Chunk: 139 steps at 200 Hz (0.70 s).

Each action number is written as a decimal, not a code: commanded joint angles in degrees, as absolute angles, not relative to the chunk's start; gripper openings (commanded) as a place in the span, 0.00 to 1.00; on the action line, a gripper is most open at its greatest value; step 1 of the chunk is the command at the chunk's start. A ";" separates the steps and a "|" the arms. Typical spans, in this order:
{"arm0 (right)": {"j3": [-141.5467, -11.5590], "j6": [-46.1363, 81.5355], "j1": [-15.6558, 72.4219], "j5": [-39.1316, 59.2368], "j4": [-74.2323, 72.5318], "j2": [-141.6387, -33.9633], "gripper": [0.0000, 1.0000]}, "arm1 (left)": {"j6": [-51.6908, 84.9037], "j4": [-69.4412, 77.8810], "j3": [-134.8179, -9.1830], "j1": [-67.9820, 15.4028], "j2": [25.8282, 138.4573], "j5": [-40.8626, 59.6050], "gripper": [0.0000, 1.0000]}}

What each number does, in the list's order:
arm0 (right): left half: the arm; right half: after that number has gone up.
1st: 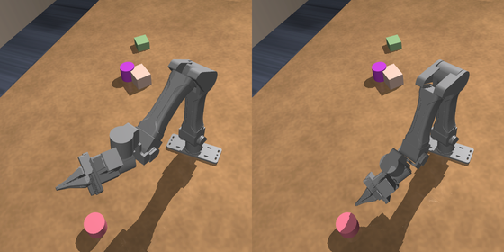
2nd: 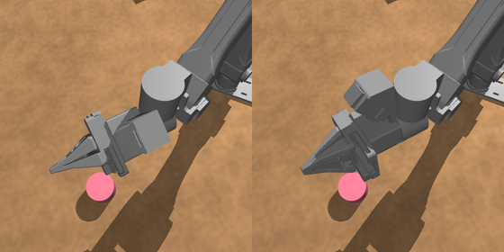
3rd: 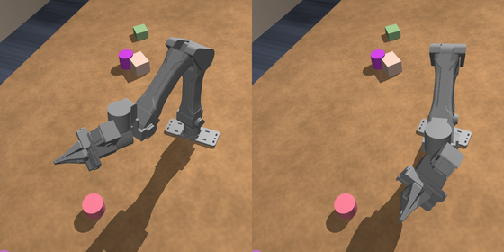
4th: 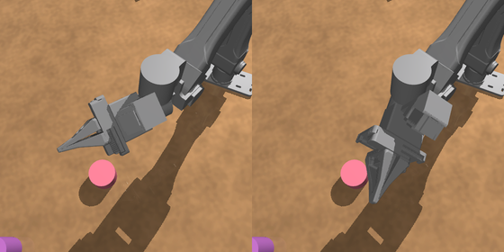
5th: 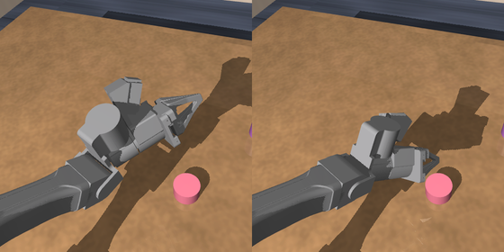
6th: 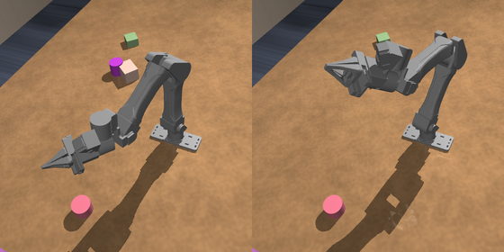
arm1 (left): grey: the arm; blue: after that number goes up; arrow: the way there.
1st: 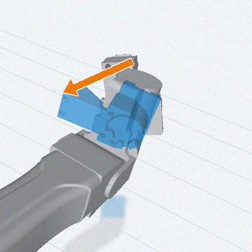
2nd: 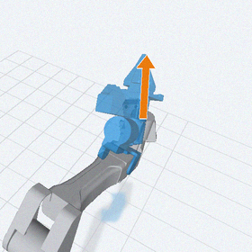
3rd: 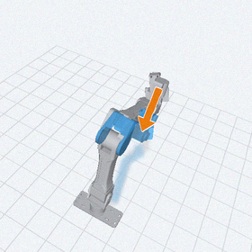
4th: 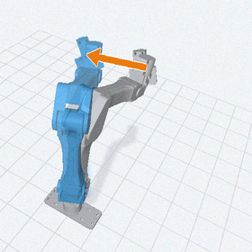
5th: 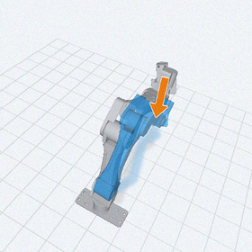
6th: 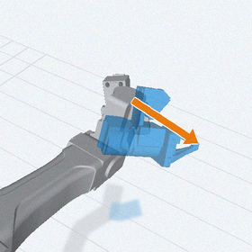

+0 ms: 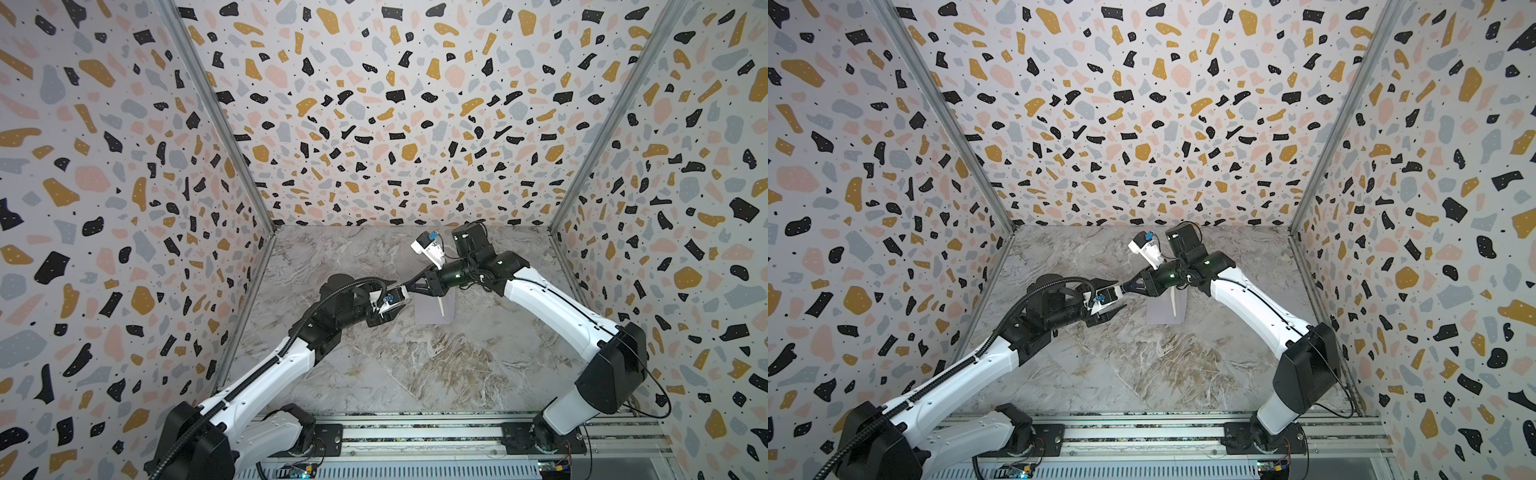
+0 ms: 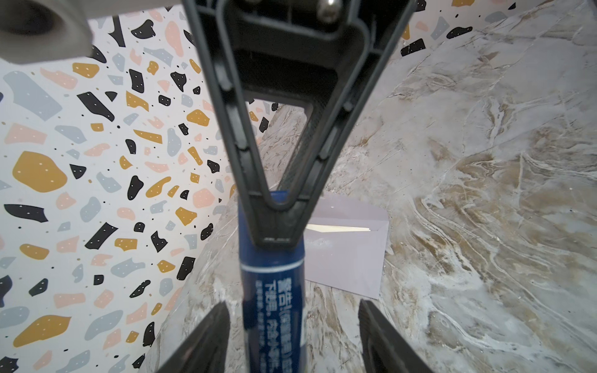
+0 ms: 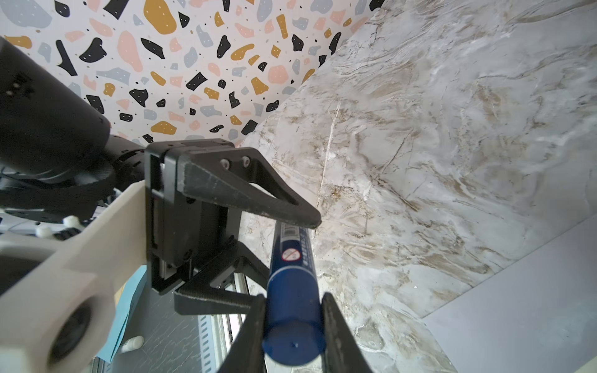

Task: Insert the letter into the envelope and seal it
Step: 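Grip the glue stick's cap with the right gripper while the left holds the stick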

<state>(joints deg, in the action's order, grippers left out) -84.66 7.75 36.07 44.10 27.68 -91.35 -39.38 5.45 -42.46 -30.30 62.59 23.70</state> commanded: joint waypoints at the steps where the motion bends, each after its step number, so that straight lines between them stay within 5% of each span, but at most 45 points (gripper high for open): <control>1: -86.55 7.03 36.22 46.45 28.10 -90.41 0.00 | -38.50 8.26 -42.27 -30.59 62.30 25.14 0.59; 59: -85.43 7.22 36.30 47.92 27.35 -89.98 0.00 | -38.05 8.00 -42.80 -30.59 63.23 25.92 0.46; 120: -85.54 1.05 36.50 47.56 29.34 -89.25 0.00 | -37.26 6.64 -43.93 -30.59 64.15 27.58 0.00; 139: -84.86 -3.03 36.65 46.21 29.82 -88.32 0.00 | -37.09 6.02 -44.38 -30.59 64.34 28.75 0.00</control>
